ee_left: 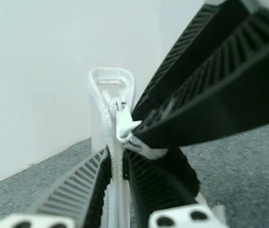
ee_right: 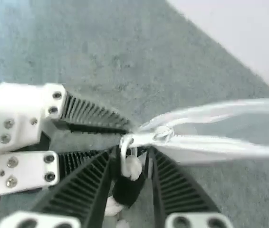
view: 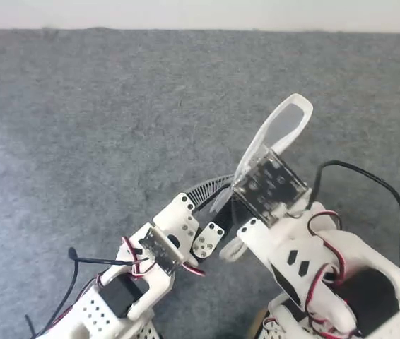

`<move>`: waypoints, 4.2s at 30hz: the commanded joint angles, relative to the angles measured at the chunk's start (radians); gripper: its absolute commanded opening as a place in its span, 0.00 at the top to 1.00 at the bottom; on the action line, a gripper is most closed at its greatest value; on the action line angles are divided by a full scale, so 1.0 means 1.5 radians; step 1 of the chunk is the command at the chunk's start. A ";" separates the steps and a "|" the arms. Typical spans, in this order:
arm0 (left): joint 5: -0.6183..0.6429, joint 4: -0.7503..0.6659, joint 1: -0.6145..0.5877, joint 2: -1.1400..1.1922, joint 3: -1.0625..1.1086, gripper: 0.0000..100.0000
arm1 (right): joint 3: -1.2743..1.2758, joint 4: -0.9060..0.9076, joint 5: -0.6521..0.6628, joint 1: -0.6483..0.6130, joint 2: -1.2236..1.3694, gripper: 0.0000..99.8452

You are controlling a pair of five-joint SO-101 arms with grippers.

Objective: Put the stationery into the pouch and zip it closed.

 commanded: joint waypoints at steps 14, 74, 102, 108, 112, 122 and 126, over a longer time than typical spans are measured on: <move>-0.006 0.007 0.001 -0.010 -0.006 0.99 | 0.068 -0.066 -0.006 0.023 -0.003 0.91; -0.029 0.106 0.000 -0.012 -0.049 0.98 | 0.108 -0.330 0.046 0.415 -0.048 0.93; -0.007 0.122 0.000 0.249 -0.270 0.88 | 0.168 -0.233 -0.064 0.316 -0.056 0.93; 0.051 0.150 -0.001 0.387 -0.358 0.88 | 0.170 -0.233 -0.064 0.316 -0.056 0.93; 0.051 0.139 -0.005 0.393 -0.368 0.88 | 0.176 -0.233 -0.064 0.315 -0.056 0.93; 0.052 0.084 -0.070 0.398 -0.343 0.98 | 0.177 -0.213 -0.064 0.311 -0.056 0.93; 0.051 0.088 -0.071 0.397 -0.341 0.99 | 0.149 -0.170 -0.058 0.314 -0.064 0.93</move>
